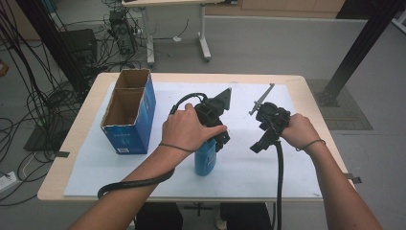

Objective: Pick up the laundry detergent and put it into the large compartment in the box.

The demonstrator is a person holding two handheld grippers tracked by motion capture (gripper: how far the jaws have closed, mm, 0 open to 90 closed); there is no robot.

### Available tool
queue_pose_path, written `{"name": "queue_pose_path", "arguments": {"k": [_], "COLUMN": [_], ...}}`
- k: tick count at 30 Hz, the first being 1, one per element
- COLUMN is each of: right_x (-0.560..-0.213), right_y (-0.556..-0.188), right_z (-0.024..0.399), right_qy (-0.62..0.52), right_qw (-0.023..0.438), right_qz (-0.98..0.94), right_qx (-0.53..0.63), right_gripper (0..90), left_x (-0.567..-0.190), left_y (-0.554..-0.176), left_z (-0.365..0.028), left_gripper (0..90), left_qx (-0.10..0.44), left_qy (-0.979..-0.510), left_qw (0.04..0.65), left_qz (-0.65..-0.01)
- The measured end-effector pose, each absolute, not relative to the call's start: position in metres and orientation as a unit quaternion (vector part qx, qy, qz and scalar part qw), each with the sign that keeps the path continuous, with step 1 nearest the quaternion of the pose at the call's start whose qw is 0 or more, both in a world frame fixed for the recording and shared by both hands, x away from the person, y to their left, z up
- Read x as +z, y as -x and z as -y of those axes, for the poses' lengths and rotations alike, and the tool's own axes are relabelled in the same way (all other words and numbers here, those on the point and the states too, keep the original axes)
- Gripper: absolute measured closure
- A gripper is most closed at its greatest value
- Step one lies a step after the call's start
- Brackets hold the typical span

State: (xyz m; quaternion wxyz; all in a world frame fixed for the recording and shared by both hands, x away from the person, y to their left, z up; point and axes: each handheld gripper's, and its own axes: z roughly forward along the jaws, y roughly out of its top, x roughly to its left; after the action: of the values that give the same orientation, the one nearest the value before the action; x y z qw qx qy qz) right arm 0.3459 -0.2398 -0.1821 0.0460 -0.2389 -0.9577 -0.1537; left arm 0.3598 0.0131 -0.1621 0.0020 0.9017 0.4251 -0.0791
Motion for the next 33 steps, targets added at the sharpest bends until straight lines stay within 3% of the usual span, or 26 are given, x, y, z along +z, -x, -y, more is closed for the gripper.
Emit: {"name": "queue_pose_path", "arguments": {"k": [7, 21, 33], "right_x": [-0.1829, -0.183, -0.1819], "right_y": [-0.3453, -0.3435, -0.3415], "right_z": [0.2406, 0.2415, 0.2418], "right_qy": [0.239, 0.241, 0.243], "right_qw": [0.045, 0.044, 0.04], "right_qz": [0.958, 0.957, 0.957], "right_qx": [-0.154, -0.155, -0.154], "right_gripper": [3.8, 3.9, 3.8], "left_x": [-0.171, -0.1685, -0.1682], "left_y": [-0.36, -0.3571, -0.3572], "left_z": [-0.0105, -0.0091, -0.0079], "left_gripper": [8.8, 34.6, 35.6], "left_qx": [-0.082, -0.075, -0.074], "left_qy": [-0.901, -0.902, -0.899], "left_qw": [-0.004, 0.0, -0.003], "left_qz": [-0.425, -0.425, -0.432]}}
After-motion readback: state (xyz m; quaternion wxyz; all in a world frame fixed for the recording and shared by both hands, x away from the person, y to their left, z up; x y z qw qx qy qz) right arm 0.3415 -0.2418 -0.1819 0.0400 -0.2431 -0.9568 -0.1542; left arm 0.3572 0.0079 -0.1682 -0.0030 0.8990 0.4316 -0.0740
